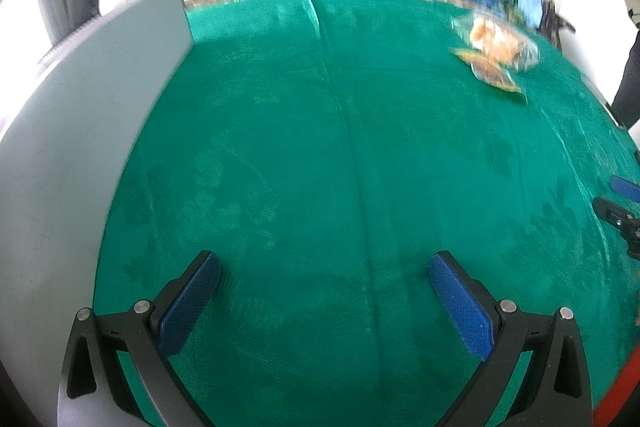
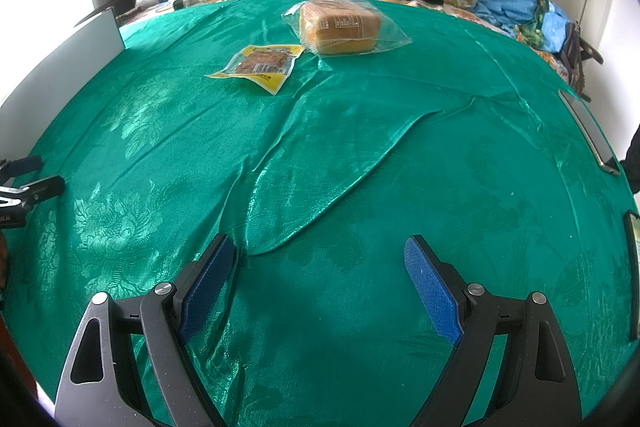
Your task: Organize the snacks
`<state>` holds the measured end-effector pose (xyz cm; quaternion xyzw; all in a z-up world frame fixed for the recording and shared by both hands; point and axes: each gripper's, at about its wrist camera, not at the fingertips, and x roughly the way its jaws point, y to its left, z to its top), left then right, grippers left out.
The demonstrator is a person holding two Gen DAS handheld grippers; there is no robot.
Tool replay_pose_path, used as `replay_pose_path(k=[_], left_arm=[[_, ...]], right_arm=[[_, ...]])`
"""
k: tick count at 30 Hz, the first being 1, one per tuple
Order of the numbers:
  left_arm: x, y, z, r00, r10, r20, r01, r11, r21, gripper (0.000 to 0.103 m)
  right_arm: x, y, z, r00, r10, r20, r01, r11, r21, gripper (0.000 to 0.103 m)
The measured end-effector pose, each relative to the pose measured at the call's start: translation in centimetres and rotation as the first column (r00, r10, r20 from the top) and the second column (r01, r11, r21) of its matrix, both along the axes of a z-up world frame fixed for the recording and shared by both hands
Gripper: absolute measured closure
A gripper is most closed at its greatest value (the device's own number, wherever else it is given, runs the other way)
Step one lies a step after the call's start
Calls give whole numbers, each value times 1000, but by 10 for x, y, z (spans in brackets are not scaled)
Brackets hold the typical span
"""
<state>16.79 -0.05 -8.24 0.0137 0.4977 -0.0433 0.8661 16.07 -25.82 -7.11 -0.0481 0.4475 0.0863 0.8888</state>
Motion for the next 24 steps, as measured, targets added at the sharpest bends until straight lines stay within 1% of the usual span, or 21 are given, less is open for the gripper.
replay_pose_path(k=[1,2,3,4,7,9,10,12,13,16,18,19,20,21,23,24], left_arm=[[4,-4,2,1000,-11,-27,10,1000,-17,1],[9,-10,6,998,-32,-46,29,997,-69,1],[17,-18,13,998,-51,-49,44,992,-122,1],[24,-26,20,997,-65,-43,58,986,-154,1],[60,-63,44,994,-106,-15,100,975,-199,1],[89,-88,52,991,-132,-16,125,968,-219,1],[105,-101,53,989,-141,-32,130,966,-225,1],[138,-126,48,987,-149,-66,132,968,-214,1],[153,-137,42,985,-148,-85,129,972,-196,1],[185,-166,25,983,-133,-123,119,987,-110,1],[201,-181,10,983,-110,-149,107,994,-32,1],[204,-186,5,984,-99,-145,101,995,7,1],[203,-190,4,987,-103,-123,107,994,31,2],[200,-190,6,989,-112,-95,114,993,14,7],[190,-188,15,994,-104,-31,105,994,27,56],[188,-185,16,994,-103,-39,104,995,14,58]], right_arm=[[0,0,0,1000,0,0,0,1000,0,14],[0,0,0,1000,0,0,0,1000,0,14],[0,0,0,1000,0,0,0,1000,0,14],[0,0,0,1000,0,0,0,1000,1,14],[0,-1,0,1000,0,-1,0,1000,3,14],[0,-1,0,1000,0,-1,0,1000,4,14],[0,-1,0,1000,0,-1,0,1000,5,14],[0,-2,0,1000,0,-2,0,1000,6,14],[0,-2,0,1000,1,-1,-1,1000,6,13],[0,-2,-1,1000,3,-3,-3,1000,9,13],[0,-2,-1,1000,3,-3,-3,1000,10,13],[0,-2,-1,1000,3,-3,-3,1000,10,13],[0,-2,-1,1000,3,-3,-3,1000,10,13],[0,-2,-1,1000,3,-2,-3,1000,10,13],[1,-2,-1,1000,3,-3,-3,1000,11,13],[1,-1,-1,1000,3,-3,-3,1000,11,13]])
